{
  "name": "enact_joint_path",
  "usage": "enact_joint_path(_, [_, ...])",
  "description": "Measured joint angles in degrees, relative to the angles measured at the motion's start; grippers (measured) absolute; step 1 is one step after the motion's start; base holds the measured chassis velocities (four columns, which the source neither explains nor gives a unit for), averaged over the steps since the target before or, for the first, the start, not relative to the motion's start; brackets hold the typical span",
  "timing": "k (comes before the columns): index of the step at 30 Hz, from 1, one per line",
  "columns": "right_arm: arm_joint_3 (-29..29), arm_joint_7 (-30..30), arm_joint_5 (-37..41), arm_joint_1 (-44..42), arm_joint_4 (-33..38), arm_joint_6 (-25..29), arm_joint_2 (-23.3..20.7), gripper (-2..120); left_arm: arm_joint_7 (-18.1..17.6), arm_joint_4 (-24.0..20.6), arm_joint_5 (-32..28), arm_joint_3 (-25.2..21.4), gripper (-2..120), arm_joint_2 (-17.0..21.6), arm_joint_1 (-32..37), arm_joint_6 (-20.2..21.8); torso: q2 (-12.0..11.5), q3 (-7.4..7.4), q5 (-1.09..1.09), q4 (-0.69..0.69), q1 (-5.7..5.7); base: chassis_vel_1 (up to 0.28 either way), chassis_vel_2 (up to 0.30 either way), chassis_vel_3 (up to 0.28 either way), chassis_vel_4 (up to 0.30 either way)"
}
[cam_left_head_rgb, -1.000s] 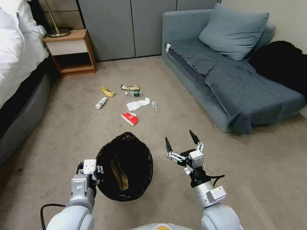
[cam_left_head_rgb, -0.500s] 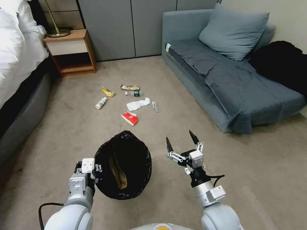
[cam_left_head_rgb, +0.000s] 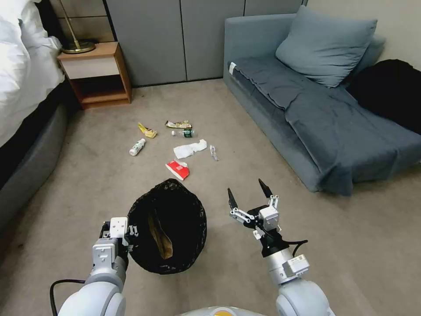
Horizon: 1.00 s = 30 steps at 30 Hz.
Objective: Pick up the trash bin, then pick up the garbage from the floor and place it into the trash bin.
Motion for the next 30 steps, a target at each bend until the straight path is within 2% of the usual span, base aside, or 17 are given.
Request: enact_joint_path(30, [-0.09, -0.03, -0.10, -0.18, -0.38, 0.06, 0.02, 95, 0.11, -0.03, 0.01, -0.35, 3, 0.03, -0.14, -0.02, 0.00, 0.00, 0.01, 0.00, 0.00, -0.134, 0.134, 0.136, -0.134])
